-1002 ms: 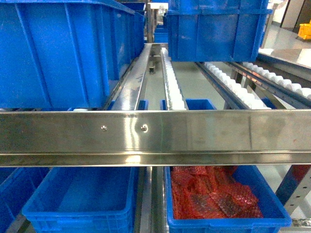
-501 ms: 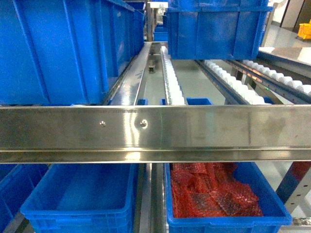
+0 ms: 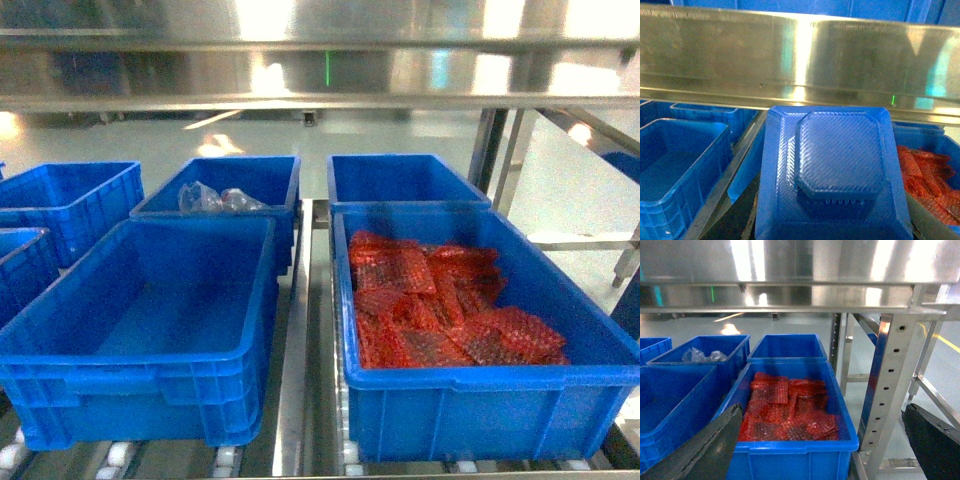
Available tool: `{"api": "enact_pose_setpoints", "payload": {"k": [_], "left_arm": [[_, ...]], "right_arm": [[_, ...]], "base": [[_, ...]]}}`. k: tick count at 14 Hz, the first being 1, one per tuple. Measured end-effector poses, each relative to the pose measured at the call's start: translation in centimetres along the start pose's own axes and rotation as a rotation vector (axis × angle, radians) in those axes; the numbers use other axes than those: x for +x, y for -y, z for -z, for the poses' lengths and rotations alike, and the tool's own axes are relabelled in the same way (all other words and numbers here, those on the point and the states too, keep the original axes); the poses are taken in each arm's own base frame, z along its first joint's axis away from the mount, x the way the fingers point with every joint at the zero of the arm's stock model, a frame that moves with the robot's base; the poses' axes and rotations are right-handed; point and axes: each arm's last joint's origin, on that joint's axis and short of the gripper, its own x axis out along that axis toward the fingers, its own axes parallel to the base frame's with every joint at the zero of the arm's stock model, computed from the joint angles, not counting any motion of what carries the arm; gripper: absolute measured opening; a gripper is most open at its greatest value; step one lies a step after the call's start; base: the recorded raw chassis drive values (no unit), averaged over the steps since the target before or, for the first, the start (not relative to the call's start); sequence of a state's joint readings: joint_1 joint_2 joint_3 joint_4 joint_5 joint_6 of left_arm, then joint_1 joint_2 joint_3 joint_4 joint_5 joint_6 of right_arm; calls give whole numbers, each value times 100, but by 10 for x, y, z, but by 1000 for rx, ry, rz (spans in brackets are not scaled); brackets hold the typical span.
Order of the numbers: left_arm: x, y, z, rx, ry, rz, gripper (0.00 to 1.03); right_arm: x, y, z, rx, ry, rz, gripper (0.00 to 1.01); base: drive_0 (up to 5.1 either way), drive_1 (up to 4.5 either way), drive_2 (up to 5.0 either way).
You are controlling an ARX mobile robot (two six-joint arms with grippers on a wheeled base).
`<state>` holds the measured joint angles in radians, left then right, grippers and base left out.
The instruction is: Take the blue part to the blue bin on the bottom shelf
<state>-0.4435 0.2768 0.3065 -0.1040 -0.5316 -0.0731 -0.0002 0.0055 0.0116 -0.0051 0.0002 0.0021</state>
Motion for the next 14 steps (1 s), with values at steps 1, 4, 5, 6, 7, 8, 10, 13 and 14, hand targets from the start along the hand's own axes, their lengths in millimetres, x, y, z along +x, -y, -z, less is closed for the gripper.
{"api": "enact_pose_setpoints", "payload": {"k": [1, 4, 5, 6, 7, 8, 10, 13, 14], "left_arm": [[0, 0, 0, 0, 0, 0, 43], [0, 0, 0, 0, 0, 0, 43], [0, 0, 0, -1, 1, 0, 43], [0, 0, 0, 0, 0, 0, 43], [0, 0, 0, 0, 1, 0, 43], [0, 0, 0, 0, 0, 0, 43], [0, 0, 0, 0, 0, 0, 43], [0, 0, 0, 0, 0, 0, 43], [0, 0, 0, 1, -2, -1, 43]], "right_arm": [[0, 0, 0, 0, 0, 0, 98], [0, 0, 0, 0, 0, 0, 98], [0, 0, 0, 0, 0, 0, 98], [0, 0, 0, 1, 0, 1, 98], [0, 0, 0, 0, 0, 0, 98], [0, 0, 0, 1, 0, 0, 98], [0, 0, 0, 0, 0, 1, 98], [0, 0, 0, 1, 1, 0, 98], [0, 0, 0, 1, -2, 1, 98]], "base": [[-503, 243, 243], [-503, 243, 243], [-503, 243, 243], [-503, 243, 243], [-503, 243, 243], [-503, 243, 243], [-503, 243, 243], [-503, 243, 243], [-503, 243, 243]]}}
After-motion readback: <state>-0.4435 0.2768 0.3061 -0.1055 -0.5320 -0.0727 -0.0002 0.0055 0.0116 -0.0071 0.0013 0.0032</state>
